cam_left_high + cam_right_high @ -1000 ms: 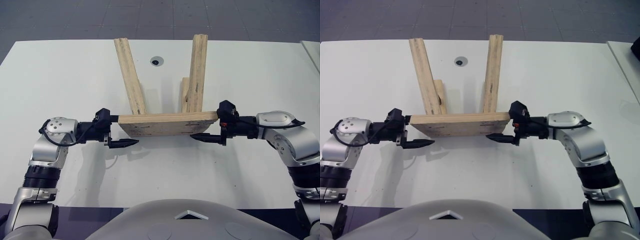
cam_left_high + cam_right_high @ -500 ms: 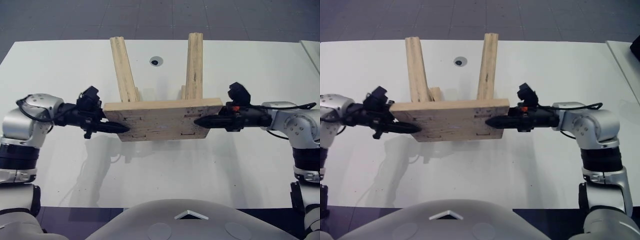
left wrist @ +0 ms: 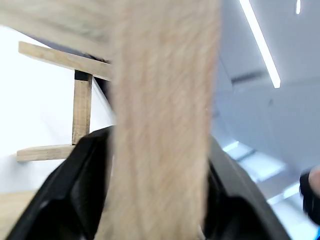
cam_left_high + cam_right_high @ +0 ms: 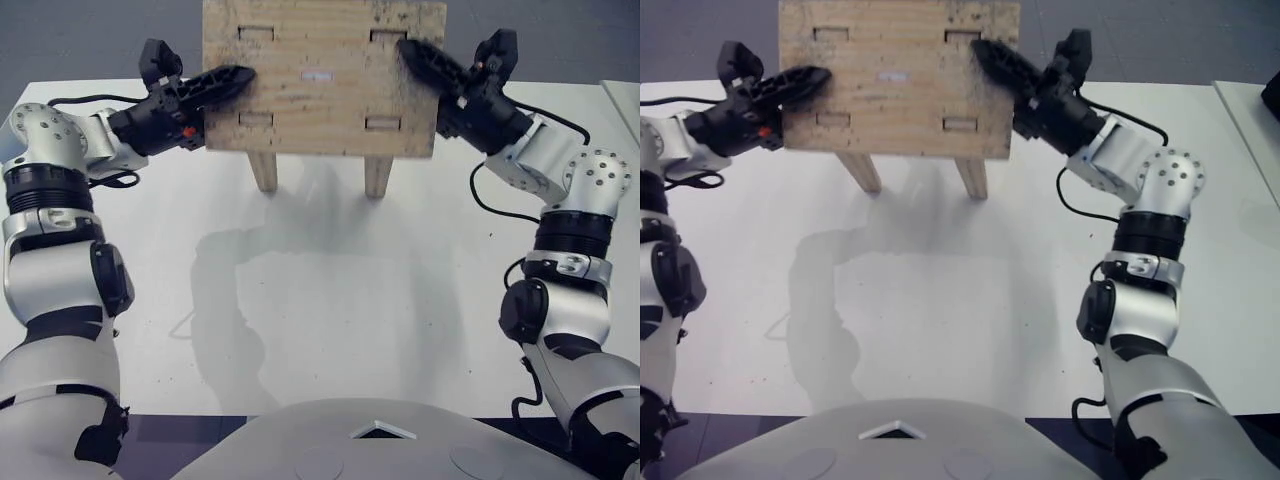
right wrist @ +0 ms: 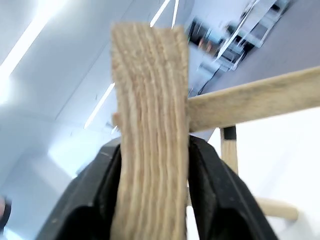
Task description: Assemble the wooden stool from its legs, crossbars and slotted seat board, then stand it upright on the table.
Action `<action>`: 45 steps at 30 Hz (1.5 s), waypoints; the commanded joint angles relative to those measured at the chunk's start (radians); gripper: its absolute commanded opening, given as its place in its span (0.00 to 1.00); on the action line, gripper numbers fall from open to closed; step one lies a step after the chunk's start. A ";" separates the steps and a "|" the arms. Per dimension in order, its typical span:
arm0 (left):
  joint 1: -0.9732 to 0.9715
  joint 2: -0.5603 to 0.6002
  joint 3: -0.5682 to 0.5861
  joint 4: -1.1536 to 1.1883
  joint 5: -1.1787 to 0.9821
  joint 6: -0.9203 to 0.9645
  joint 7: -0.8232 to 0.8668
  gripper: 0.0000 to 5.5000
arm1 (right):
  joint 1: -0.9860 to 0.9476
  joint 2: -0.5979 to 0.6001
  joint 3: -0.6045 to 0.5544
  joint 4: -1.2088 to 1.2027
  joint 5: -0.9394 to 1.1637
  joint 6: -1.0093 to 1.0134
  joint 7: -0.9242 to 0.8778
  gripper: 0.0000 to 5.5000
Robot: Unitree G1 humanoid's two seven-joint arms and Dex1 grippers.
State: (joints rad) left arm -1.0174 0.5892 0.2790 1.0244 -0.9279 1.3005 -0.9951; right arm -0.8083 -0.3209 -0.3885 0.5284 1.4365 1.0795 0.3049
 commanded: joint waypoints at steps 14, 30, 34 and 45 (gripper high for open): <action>0.025 -0.117 0.532 0.060 -0.153 -0.397 0.545 0.98 | -0.155 0.008 -0.168 0.404 -0.352 -0.414 0.002 0.88; 0.842 -0.450 -0.075 -1.191 0.665 -1.194 0.754 0.98 | 0.626 0.118 0.343 -0.849 -1.049 -0.679 -0.327 0.98; 0.913 -0.488 -0.150 -1.260 0.765 -1.240 0.813 0.98 | 0.737 0.160 0.439 -0.913 -1.193 -0.716 -0.380 0.98; 0.974 -0.515 -0.232 -1.314 0.840 -1.260 0.875 0.98 | 0.794 0.217 0.484 -0.971 -1.306 -0.738 -0.376 0.98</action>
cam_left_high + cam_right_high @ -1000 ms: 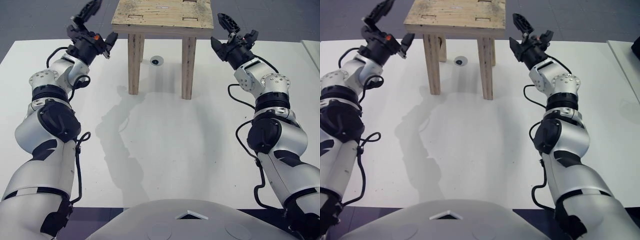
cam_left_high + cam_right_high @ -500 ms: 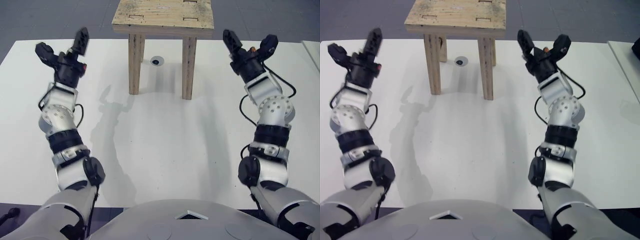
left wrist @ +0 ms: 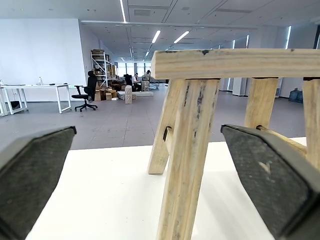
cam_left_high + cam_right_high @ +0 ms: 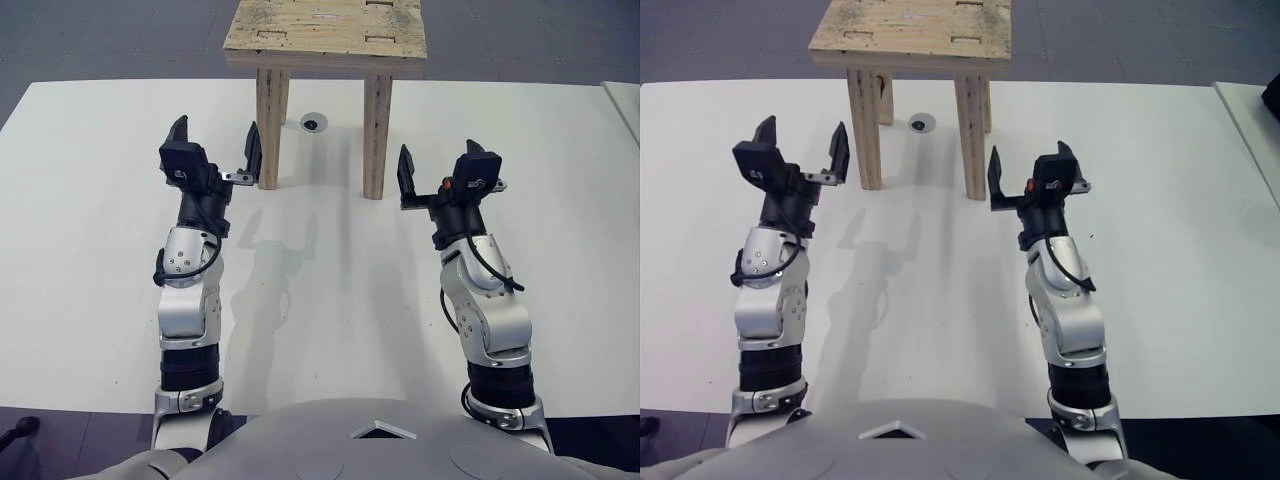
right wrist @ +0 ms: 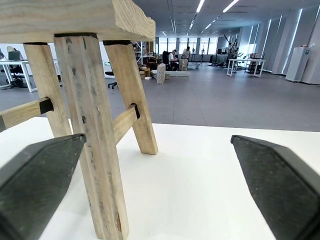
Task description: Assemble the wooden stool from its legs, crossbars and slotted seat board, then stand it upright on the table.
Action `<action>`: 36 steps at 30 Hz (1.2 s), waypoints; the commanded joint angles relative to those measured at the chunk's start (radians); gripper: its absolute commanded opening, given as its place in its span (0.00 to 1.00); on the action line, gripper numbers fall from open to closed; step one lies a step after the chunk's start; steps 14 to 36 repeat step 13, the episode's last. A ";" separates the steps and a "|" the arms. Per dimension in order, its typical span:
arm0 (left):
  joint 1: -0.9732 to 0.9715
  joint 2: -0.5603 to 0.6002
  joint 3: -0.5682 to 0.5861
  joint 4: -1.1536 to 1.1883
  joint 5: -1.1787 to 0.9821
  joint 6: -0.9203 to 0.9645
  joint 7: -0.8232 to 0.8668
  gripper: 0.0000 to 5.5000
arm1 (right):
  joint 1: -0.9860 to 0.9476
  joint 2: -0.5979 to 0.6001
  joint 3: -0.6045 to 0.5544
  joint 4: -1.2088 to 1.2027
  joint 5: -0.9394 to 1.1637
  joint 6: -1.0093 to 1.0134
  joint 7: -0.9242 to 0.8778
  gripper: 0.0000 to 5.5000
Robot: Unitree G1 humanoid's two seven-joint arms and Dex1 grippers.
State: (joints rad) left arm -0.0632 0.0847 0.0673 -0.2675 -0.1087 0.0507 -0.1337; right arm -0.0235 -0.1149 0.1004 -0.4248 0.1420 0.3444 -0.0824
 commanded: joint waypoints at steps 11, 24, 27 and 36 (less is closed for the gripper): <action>-0.005 0.001 -0.076 0.003 0.099 -0.049 0.029 0.82 | 0.022 0.009 -0.028 -0.004 -0.048 -0.018 0.049 0.98; -0.013 -0.001 -0.081 0.021 0.130 -0.059 0.048 0.76 | 0.031 0.011 -0.030 -0.001 -0.058 -0.033 0.050 0.98; -0.013 -0.001 -0.081 0.021 0.130 -0.059 0.048 0.76 | 0.031 0.011 -0.030 -0.001 -0.058 -0.033 0.050 0.98; -0.013 -0.001 -0.081 0.021 0.130 -0.059 0.048 0.76 | 0.031 0.011 -0.030 -0.001 -0.058 -0.033 0.050 0.98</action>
